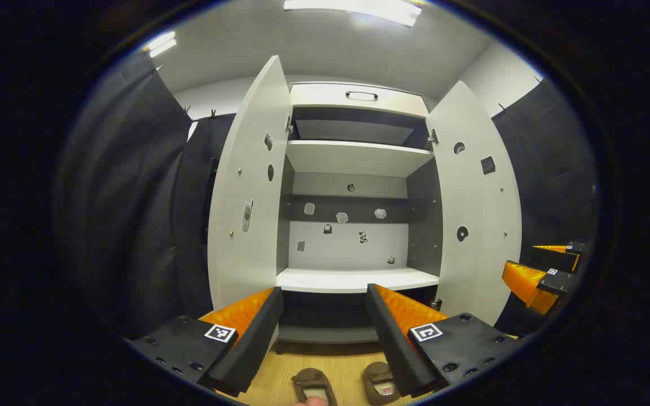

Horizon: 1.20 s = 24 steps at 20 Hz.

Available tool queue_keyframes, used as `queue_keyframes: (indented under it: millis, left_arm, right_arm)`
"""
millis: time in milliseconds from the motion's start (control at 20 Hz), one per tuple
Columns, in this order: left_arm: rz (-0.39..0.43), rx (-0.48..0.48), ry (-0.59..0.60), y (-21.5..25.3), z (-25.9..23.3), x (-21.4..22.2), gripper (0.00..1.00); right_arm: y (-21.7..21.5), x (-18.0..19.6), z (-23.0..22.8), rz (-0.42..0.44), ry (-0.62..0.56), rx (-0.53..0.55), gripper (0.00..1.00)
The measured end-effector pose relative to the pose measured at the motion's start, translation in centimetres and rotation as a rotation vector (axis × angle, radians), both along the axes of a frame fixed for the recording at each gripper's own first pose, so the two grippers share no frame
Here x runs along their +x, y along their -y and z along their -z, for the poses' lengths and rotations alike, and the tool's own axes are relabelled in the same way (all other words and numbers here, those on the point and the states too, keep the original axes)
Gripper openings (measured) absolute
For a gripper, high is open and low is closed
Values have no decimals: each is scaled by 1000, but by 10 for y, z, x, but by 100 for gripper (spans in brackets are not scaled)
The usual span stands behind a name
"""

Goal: Grab one shoe with the right hand and put it into the shoe cabinet, grab the other shoe with the left hand and put it into the shoe cabinet; then close the right door with the right hand and the left door with the left hand.

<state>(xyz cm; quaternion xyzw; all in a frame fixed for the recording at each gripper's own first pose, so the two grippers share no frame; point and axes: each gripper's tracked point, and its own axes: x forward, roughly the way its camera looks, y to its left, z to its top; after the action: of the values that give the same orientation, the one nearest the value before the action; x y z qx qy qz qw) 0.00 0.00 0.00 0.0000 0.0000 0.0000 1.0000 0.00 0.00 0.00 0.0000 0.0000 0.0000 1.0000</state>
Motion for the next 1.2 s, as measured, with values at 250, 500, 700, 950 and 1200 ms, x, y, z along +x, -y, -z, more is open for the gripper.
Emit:
queue_keyframes:
  millis: [250, 500, 700, 950, 1200]
  left_arm:
    - [7, -3, 1, 1, 0, -2, 96]
    - [4, 1, -11, -2, 5, -5, 96]
    - [-2, 15, 4, -4, -1, -7, 96]
    - [-5, 21, 13, -6, -6, -9, 96]
    - [-12, 19, 26, -9, -10, -13, 99]
  right_arm:
    - [5, -1, -8, 16, 13, 8, 94]
    - [3, -2, -8, 21, 10, 12, 94]
    - [0, -1, -10, 19, 17, 13, 94]
    - [-4, 1, -18, 16, 37, 12, 94]
    - [-13, 9, -35, -2, 85, 20, 94]
